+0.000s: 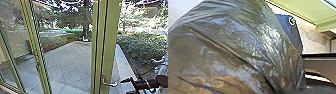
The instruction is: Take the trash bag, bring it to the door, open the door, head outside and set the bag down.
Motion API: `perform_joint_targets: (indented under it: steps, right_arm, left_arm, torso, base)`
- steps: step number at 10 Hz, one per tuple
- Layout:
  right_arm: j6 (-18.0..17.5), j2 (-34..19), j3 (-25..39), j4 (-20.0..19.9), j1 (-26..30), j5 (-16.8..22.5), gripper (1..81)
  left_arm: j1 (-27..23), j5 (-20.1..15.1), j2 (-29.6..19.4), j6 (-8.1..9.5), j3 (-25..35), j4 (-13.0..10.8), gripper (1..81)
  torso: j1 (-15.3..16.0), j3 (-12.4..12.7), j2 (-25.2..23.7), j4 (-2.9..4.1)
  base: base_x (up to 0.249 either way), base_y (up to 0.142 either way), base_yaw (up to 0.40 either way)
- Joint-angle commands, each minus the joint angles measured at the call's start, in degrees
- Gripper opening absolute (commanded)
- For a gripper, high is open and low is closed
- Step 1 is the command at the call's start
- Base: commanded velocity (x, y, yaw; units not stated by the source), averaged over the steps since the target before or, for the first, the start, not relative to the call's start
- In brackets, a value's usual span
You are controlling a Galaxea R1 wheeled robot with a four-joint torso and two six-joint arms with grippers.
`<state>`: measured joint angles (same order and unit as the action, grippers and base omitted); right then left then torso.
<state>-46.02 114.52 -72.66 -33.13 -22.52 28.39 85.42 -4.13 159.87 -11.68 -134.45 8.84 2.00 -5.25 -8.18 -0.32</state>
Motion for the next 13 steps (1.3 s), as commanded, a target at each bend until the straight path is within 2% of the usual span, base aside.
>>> perform_joint_targets:
  steps: [1, 3, 9, 13]
  right_arm:
    - [-3.63, 0.91, -2.56, -0.88, 7.96, 1.32, 81.1]
    - [-6.19, 3.02, -4.59, -0.62, 8.32, 1.14, 81.1]
    - [-9.61, 12.06, -13.37, -0.18, 7.61, 1.84, 81.1]
    - [-12.95, 16.02, -18.63, 0.17, 6.29, 1.93, 81.1]
  left_arm:
    - [-3.11, -3.43, -0.6, 0.16, 0.41, 0.65, 1.0]
    - [-3.19, -3.51, -0.69, 0.16, 0.41, 0.65, 1.0]
    - [-3.11, -3.43, -0.34, 0.16, 0.33, 0.57, 1.0]
    - [-3.11, -3.34, -0.33, 0.16, -0.46, 0.65, 1.0]
  torso:
    - [0.0, 0.0, 0.0, 0.0]
    - [0.0, -0.02, 0.0, 0.0]
    - [0.0, -0.05, 0.0, 0.0]
    - [0.02, -0.06, 0.02, 0.0]
  base:
    - [0.0, 0.0, 0.0]
    - [0.0, 0.0, 0.0]
    - [0.0, 0.0, 0.0]
    - [0.0, 0.0, 0.0]
